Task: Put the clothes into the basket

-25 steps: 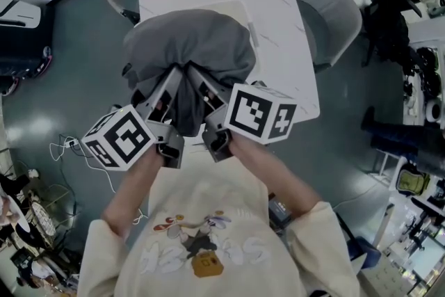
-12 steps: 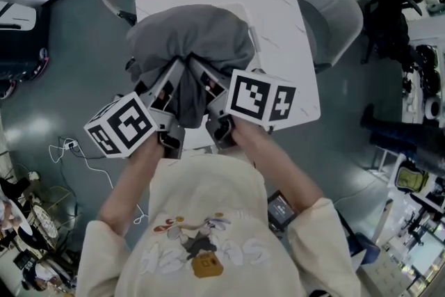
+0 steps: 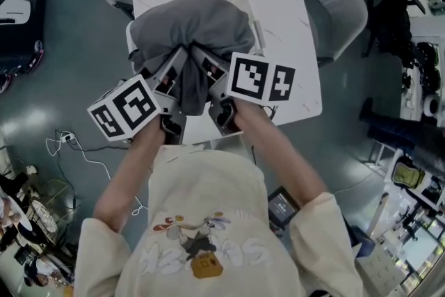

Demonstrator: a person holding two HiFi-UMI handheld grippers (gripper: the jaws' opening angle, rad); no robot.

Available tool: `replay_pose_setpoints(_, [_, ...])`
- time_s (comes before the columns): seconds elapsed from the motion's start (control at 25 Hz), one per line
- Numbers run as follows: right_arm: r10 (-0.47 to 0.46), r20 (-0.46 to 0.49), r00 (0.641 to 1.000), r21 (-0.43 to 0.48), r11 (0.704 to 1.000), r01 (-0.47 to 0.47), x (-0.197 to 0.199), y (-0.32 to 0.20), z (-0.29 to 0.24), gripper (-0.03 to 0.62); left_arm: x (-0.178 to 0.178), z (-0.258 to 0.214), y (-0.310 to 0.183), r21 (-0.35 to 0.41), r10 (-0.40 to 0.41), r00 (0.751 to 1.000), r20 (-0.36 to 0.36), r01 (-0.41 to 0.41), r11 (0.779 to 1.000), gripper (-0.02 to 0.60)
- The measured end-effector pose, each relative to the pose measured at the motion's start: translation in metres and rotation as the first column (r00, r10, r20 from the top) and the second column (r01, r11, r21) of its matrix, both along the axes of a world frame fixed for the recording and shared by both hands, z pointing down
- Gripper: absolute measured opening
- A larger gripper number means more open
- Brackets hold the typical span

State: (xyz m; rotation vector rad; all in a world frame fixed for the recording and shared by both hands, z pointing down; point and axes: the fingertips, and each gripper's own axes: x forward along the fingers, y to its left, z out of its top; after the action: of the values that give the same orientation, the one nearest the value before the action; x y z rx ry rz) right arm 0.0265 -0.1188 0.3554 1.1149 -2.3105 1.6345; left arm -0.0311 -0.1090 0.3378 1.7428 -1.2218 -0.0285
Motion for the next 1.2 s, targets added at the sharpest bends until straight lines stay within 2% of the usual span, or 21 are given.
replay_pose_setpoints(0.52, [-0.032,-0.08,0.996,-0.079,0.997,0.026,-0.004,-0.017,0.05,0.187,-0.004,0.052,-0.016,-0.087,-0.01,1.0,0.011,0.011,0.996,0.241])
replay_pose_setpoints(0.88, [-0.062,-0.101,0.993,-0.14,0.989,0.048,-0.007,-0.028,0.078,0.187,-0.007,0.08,-0.027,-0.147,-0.017,1.0,0.009,0.018,0.989,0.241])
replay_pose_setpoints(1.2, [-0.11,-0.162,0.981,-0.19,0.979,0.079,-0.003,-0.03,0.104,0.187,-0.002,0.106,-0.028,-0.199,0.026,0.998,0.049,-0.016,0.98,0.241])
